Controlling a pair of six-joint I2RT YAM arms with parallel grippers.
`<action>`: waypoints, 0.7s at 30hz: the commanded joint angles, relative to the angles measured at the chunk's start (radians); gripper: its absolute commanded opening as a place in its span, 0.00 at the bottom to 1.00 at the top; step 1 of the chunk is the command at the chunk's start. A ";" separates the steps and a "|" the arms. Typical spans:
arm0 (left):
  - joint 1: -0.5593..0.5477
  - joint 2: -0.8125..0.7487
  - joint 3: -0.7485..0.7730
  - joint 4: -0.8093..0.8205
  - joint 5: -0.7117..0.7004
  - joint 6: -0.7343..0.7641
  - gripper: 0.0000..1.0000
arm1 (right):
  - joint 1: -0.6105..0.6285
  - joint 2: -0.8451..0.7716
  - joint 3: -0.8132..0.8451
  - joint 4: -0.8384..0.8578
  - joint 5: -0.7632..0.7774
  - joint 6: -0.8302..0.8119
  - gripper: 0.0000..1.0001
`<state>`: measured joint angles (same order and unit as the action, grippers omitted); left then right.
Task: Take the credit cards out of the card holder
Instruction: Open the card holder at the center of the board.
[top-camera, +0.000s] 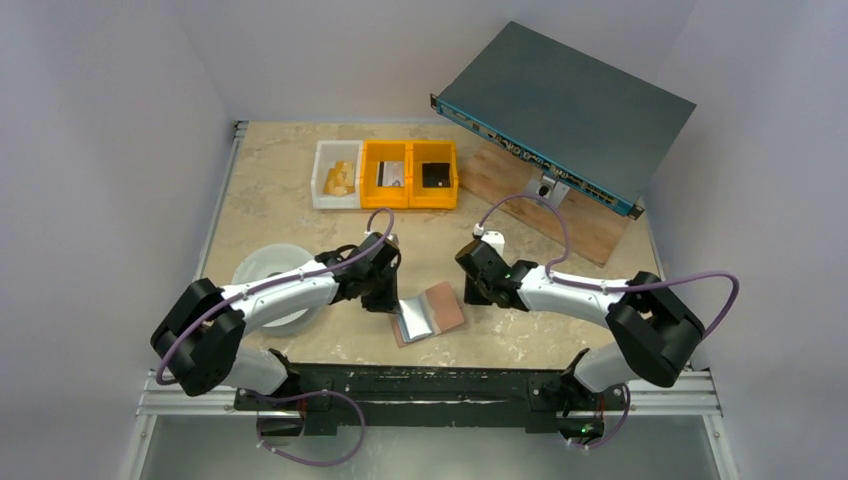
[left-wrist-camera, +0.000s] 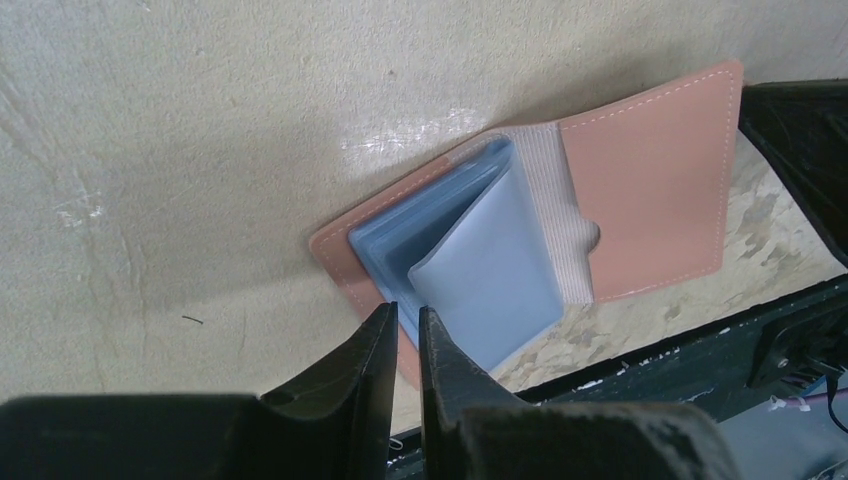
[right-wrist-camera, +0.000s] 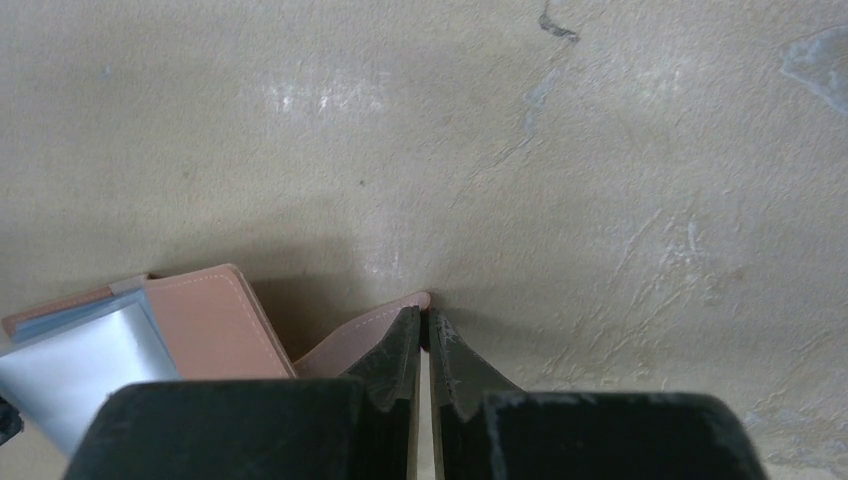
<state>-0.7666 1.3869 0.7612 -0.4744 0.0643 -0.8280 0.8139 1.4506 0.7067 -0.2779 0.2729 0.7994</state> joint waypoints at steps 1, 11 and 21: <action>-0.015 0.026 0.022 0.045 -0.004 -0.013 0.12 | 0.048 0.011 -0.014 -0.039 0.012 0.016 0.00; -0.033 0.044 0.053 0.065 0.019 -0.014 0.12 | 0.124 0.016 -0.016 -0.064 0.028 0.075 0.00; -0.067 0.086 0.095 0.098 0.069 -0.029 0.12 | 0.130 -0.080 0.003 -0.122 0.035 0.084 0.00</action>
<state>-0.8192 1.4506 0.8135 -0.4305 0.0929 -0.8314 0.9363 1.4342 0.7063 -0.3237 0.2966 0.8646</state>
